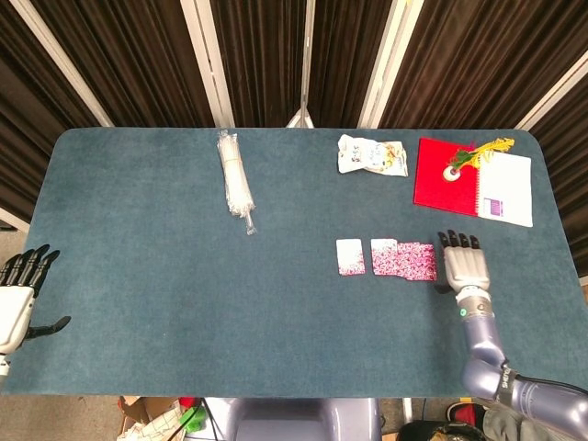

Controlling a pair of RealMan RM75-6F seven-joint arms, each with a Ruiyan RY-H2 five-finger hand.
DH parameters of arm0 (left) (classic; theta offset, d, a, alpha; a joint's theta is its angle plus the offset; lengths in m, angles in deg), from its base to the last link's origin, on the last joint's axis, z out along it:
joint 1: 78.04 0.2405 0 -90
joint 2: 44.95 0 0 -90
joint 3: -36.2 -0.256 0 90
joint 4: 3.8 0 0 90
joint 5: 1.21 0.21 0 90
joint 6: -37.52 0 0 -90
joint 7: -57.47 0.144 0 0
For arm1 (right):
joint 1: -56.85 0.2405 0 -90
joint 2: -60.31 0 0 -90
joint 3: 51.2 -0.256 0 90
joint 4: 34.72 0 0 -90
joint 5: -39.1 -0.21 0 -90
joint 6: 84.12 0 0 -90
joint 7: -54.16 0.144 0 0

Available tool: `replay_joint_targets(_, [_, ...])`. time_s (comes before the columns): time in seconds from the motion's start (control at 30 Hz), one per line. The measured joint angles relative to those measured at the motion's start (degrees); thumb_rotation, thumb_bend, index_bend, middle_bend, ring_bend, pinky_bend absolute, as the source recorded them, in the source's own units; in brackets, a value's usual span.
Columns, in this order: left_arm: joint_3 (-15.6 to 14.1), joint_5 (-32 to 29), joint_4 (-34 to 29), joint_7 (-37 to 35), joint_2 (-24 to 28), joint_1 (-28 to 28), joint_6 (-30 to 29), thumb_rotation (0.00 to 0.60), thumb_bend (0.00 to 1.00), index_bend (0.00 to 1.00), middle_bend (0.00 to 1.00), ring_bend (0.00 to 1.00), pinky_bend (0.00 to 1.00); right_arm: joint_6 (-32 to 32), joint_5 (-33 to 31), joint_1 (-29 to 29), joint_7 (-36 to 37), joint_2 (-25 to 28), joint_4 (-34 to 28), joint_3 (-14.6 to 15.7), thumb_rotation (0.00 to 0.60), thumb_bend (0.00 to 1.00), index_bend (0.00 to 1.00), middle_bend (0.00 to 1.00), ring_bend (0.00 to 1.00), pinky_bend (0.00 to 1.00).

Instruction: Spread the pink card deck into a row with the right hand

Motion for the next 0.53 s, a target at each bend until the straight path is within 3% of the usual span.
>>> replay_joint_targets(0.23, [0.2, 0.4, 0.9, 0.4, -0.4, 0.2, -0.9, 0.600, 0.00, 0.00, 0.00, 0.00, 0.00, -6.5, 6.0, -3.2, 0.9, 6.0, -7.8, 1.5, 0.600, 0.21, 0.00, 0.00, 0.00, 0.00])
replay_joint_targets(0.53, [-0.1, 1.0, 1.3, 2.8, -1.1, 0.4, -1.6, 0.600, 0.00, 0.00, 0.00, 0.00, 0.00, -25.1, 30.1, -13.5, 8.8, 12.4, -14.2, 7.5, 0.600, 0.21, 0.00, 0.00, 0.00, 0.00])
